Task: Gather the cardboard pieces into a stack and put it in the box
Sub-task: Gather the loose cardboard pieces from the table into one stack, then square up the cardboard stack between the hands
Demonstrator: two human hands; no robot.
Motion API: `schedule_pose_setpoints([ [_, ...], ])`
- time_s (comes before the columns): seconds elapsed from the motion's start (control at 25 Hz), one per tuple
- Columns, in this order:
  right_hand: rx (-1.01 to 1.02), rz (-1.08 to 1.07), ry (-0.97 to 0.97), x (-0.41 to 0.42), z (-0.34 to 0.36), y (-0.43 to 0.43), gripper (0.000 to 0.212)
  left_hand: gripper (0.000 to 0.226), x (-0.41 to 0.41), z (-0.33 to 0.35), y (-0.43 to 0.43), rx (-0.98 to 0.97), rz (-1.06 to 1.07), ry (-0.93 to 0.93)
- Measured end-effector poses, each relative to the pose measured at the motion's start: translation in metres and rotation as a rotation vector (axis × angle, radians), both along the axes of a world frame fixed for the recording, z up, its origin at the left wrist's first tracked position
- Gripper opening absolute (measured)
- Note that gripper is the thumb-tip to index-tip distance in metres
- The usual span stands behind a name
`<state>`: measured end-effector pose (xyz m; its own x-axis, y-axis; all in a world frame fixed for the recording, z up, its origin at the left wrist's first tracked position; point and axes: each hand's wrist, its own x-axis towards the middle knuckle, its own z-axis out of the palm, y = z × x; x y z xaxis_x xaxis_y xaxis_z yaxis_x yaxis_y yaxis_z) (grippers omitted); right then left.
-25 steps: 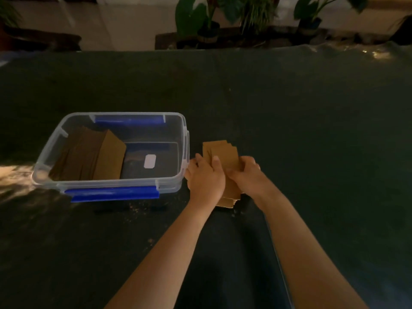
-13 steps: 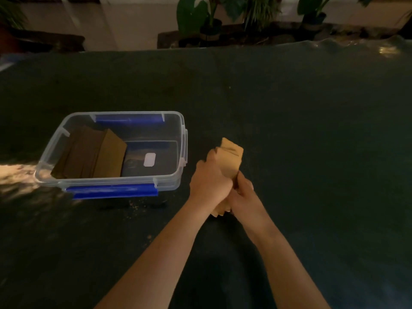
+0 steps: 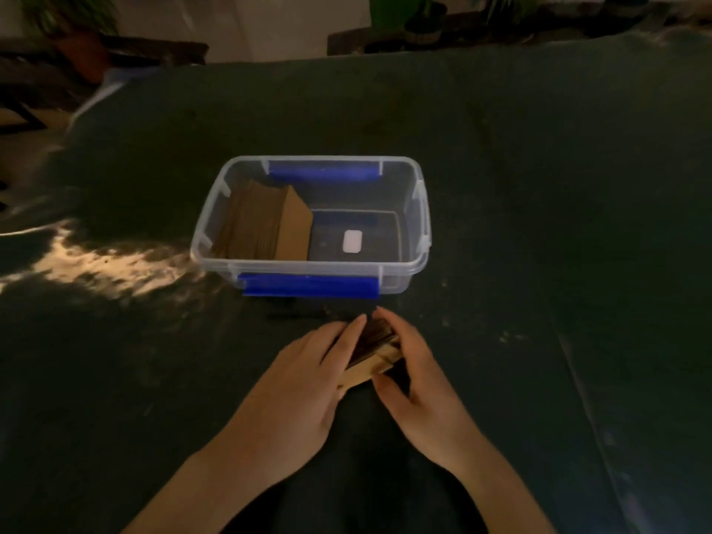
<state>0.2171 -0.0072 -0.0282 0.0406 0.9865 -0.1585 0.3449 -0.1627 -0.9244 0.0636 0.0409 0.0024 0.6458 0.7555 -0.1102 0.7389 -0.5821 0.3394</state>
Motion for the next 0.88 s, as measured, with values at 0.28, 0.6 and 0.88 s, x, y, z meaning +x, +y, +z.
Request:
schedule_pose_setpoints([
  [0.28,0.020,-0.055,0.010,-0.001,-0.016,-0.003,0.067,0.117,-0.059,-0.020,-0.010,-0.476,0.309,-0.457],
  [0.6,0.085,-0.099,-0.042,-0.010,-0.023,-0.011,0.071,0.101,-0.008,-0.044,-0.038,-0.489,0.657,-0.988],
  [0.88,0.071,-0.111,0.041,-0.007,-0.026,-0.014,0.073,0.090,-0.006,-0.049,-0.040,-0.367,0.620,-0.880],
])
